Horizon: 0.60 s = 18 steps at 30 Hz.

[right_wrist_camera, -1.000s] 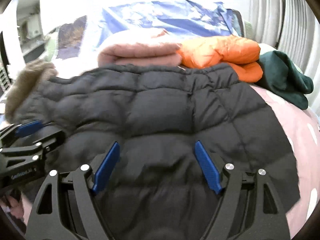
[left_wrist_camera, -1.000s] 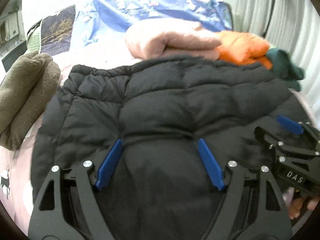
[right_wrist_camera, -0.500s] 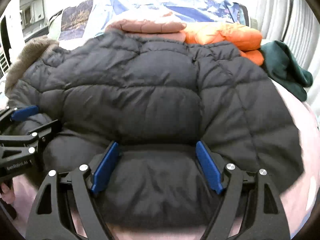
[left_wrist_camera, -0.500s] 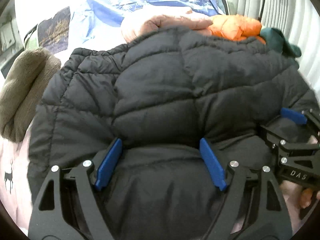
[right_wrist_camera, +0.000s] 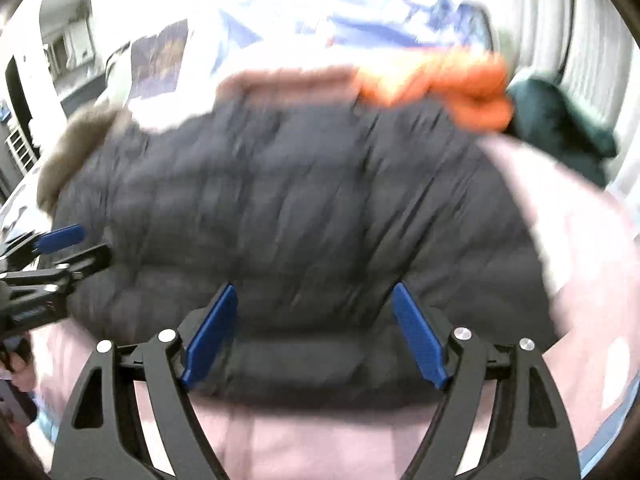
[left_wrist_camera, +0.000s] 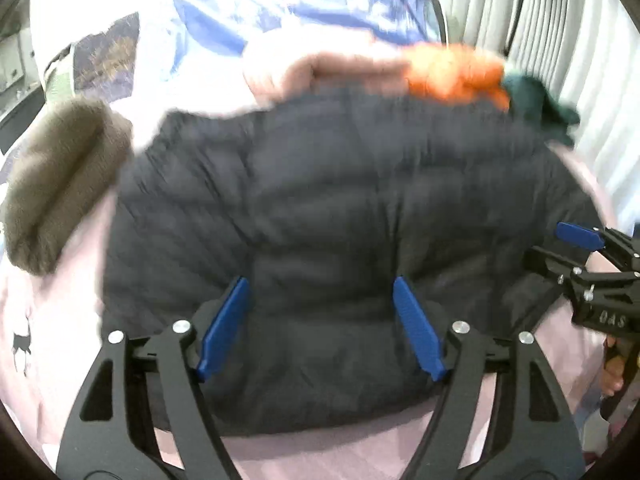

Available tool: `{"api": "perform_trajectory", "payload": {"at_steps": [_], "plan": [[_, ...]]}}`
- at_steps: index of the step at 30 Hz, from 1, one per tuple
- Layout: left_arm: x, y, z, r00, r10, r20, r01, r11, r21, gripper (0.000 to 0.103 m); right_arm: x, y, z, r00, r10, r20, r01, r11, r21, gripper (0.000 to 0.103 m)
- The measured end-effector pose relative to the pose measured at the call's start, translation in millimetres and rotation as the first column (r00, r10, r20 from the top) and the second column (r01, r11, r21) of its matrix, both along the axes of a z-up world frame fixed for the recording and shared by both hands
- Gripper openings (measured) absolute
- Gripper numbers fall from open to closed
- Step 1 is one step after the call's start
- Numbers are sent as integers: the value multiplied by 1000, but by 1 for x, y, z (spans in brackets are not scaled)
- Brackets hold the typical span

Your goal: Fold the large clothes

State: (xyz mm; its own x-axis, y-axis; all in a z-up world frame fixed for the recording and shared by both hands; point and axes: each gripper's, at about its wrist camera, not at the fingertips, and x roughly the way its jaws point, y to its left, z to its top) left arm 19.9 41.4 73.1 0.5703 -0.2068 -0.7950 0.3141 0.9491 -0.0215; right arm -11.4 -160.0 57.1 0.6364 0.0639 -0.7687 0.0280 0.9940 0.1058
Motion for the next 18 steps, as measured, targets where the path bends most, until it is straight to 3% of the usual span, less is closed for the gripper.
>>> {"api": "perform_trajectory", "payload": {"at_steps": [2,4,7,9,13,16,18], "plan": [[12,3,14,998,29,61,-30,1000,7,76,13,-9,9,998,-38,41,39,999,-25,81],[32,6,12,994,80,68,-83,996,35,74,28,-24,1,996,-86,26,86,996,-6,81],[53,19,-29,983,185,-9,-182,975,125,73,41,-46,-47,985,-153,-84,155,988,21,81],[49,29,-54,988,154,8,-155,985,79,74,38,-47,-63,992,-110,-58,111,993,26,81],[41,28,-39,989,147,-8,-146,985,90,71,34,-42,-39,992,-95,-78,95,995,-4,81],[40,38,-4,992,128,17,-128,992,-22,70,35,-47,-5,998,-64,11,63,995,77,81],[49,35,16,989,128,70,-126,991,-36,70,53,-39,18,996,-36,78,32,999,42,81]]}}
